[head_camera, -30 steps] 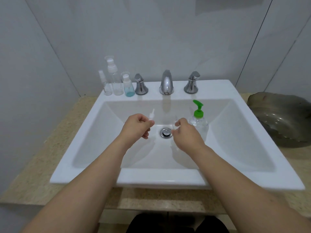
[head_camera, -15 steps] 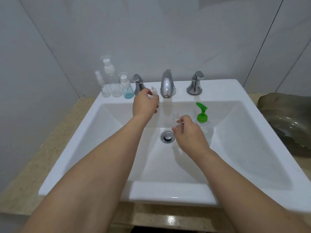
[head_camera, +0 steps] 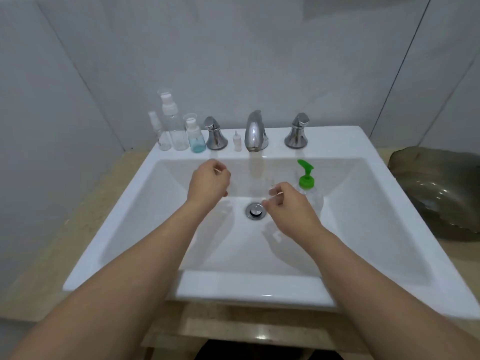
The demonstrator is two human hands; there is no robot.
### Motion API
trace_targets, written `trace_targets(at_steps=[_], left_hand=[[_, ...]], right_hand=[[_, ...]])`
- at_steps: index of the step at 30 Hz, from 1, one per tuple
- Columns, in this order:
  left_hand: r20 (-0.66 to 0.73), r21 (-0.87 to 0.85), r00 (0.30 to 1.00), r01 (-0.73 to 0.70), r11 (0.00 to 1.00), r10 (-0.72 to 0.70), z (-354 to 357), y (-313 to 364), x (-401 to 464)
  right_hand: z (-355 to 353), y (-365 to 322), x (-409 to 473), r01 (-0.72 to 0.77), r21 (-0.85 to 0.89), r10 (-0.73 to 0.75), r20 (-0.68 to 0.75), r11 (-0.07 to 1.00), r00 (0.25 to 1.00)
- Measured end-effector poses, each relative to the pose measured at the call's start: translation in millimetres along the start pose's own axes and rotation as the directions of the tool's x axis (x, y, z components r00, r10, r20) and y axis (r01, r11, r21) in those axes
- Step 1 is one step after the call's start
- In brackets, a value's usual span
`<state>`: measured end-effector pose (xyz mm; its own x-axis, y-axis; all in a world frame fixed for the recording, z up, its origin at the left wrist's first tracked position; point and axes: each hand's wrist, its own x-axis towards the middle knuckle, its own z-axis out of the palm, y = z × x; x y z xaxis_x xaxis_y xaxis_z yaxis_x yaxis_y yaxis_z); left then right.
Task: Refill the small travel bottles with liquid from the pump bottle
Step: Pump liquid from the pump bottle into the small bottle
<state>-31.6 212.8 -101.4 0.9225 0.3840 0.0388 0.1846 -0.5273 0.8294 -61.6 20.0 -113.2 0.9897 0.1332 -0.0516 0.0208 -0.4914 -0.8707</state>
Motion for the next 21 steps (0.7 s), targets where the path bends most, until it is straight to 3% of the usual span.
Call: trace_targets(at_steps=[4,8,13,21], left_hand=[[0.069,0.057,0.997,-0.024,0.998,0.020,-8.4,2.5,-22.7],[0.131,0.059,0.983,-0.140,0.988,0.132,11.4,29.3,-41.1],[0.249,0.093,0.941,-0.259,0.962,0.229,55.1,78.2,-57.9],[0.152,0.401,0.970,-0.238,0.885,0.192,94.0,117.0,-52.4]], right_hand=[[-27.6,-3.9,-16.4,0.015,-0.030,-0.015,0.007,0.999,1.000],[-72.0,14.8,-34.9,0.008,-0.086,-0.019,-0.126,0.996,0.992],[-99.8,51.2,-35.4,-0.166,0.001,0.161,-0.238,0.986,0.958],[-92.2,52.0,-21.2,-0.140,-0.042,0.128,-0.217,0.989,0.968]])
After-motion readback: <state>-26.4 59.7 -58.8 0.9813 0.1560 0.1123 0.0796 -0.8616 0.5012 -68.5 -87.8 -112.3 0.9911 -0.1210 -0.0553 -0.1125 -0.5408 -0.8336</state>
